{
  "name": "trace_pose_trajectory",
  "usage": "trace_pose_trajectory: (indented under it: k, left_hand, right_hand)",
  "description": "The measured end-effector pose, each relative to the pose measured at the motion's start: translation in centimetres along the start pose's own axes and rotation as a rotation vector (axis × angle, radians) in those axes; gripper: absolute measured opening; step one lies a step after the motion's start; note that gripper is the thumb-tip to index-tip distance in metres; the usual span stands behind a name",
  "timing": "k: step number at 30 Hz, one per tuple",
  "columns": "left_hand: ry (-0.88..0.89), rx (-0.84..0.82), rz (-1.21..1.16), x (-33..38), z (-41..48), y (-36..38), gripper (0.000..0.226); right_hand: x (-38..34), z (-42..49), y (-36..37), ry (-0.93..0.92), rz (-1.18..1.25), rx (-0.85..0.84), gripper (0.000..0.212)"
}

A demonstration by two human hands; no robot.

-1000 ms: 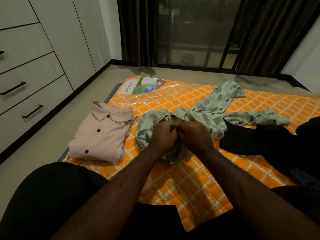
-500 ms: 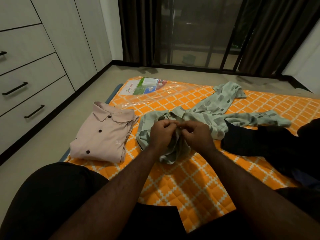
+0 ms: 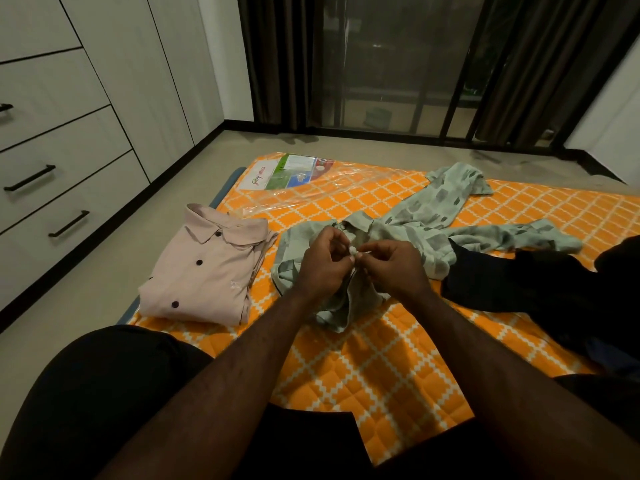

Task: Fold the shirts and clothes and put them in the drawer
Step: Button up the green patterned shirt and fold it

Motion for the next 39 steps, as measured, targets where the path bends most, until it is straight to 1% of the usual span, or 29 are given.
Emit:
trace_pose_trajectory:
  k: [3, 6, 9, 10, 11, 12, 14, 16, 18, 21, 24, 26, 27, 30, 31, 33, 35, 39]
  left_hand:
    - [0.040, -0.067, -0.049, 0.3, 0.4, 0.1, 0.025]
    - [0.006, -0.030, -0.087, 0.2, 0.5, 0.1, 0.023]
    - [-0.076, 0.023, -0.001, -0.8, 0.6, -0.3, 0.022]
    - [-0.108, -0.006, 0.068, -1.4, 0.6, -0.3, 0.023]
    - [-0.130, -0.075, 0.143, -2.1, 0.5, -0.1, 0.026]
    - [-0.136, -0.173, 0.219, -2.6, 0.3, 0.3, 0.028]
    - [-0.104, -0.357, 0.347, -3.0, -0.8, 1.6, 0.023]
    - [-0.079, -0.438, 0.382, -3.0, -1.6, 2.8, 0.020]
    - [-0.073, -0.457, 0.368, -2.8, -2.0, 3.6, 0.016]
    - [-0.072, -0.395, 0.361, -2.8, -1.9, 3.9, 0.017]
    - [-0.120, -0.255, 0.321, -3.0, -1.4, 3.0, 0.019]
    - [-0.166, -0.161, 0.279, -3.5, -1.1, 2.4, 0.020]
    - [-0.185, -0.113, 0.252, -3.6, -1.0, 2.1, 0.019]
    - [-0.226, 0.006, 0.221, -3.8, -0.6, 1.1, 0.014]
    - [-0.233, 0.034, 0.207, -3.7, -0.6, 0.9, 0.012]
    - [-0.245, 0.069, 0.172, -3.5, -0.6, 0.7, 0.014]
    - [-0.242, 0.085, 0.156, -3.5, -0.6, 0.7, 0.017]
    - [-0.232, 0.138, 0.157, -3.2, -0.3, 0.0, 0.019]
  right_hand:
    - [-0.5, 0.2, -0.6, -0.019, -0.007, 0.028, 0.008]
    - [-0.1, 0.2, -0.6, 0.068, 0.073, 0.088, 0.005]
    - [0.7, 0.3, -1.0, 0.126, 0.107, 0.175, 0.007]
    - [1.1, 0.5, -1.4, 0.148, 0.133, 0.203, 0.008]
    - [1.4, 0.7, -1.9, 0.175, 0.168, 0.234, 0.008]
    - [1.7, 0.8, -2.4, 0.203, 0.201, 0.265, 0.008]
    - [2.4, 1.0, -3.3, 0.253, 0.262, 0.312, 0.008]
    - [2.7, 1.0, -3.4, 0.284, 0.302, 0.326, 0.009]
    - [2.9, 0.9, -3.1, 0.297, 0.301, 0.311, 0.008]
    - [2.9, 1.1, -2.3, 0.330, 0.370, 0.227, 0.008]
    - [2.4, 1.0, -0.7, 0.377, 0.447, 0.044, 0.021]
    - [2.2, 0.6, 0.0, 0.413, 0.455, -0.025, 0.026]
    - [2.3, 0.6, 0.0, 0.412, 0.417, -0.027, 0.031]
    - [2.5, 0.6, -0.8, 0.383, 0.148, -0.036, 0.048]
    - [2.7, 0.3, -0.6, 0.413, 0.108, -0.073, 0.052]
    - [3.0, -0.7, 0.4, 0.503, 0.143, -0.153, 0.056]
    - [3.1, -1.1, 1.0, 0.524, 0.187, -0.149, 0.056]
    - [2.7, -0.5, 0.3, 0.493, 0.214, -0.038, 0.053]
Point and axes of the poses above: each hand's wrist, its own z-axis towards the middle knuckle, its own y-axis out of the palm, x = y × z, the point moved 8 cm from there along z, towards the middle knuckle, and after that the axes turned 7 degrees about x, right-handed, at the moved point
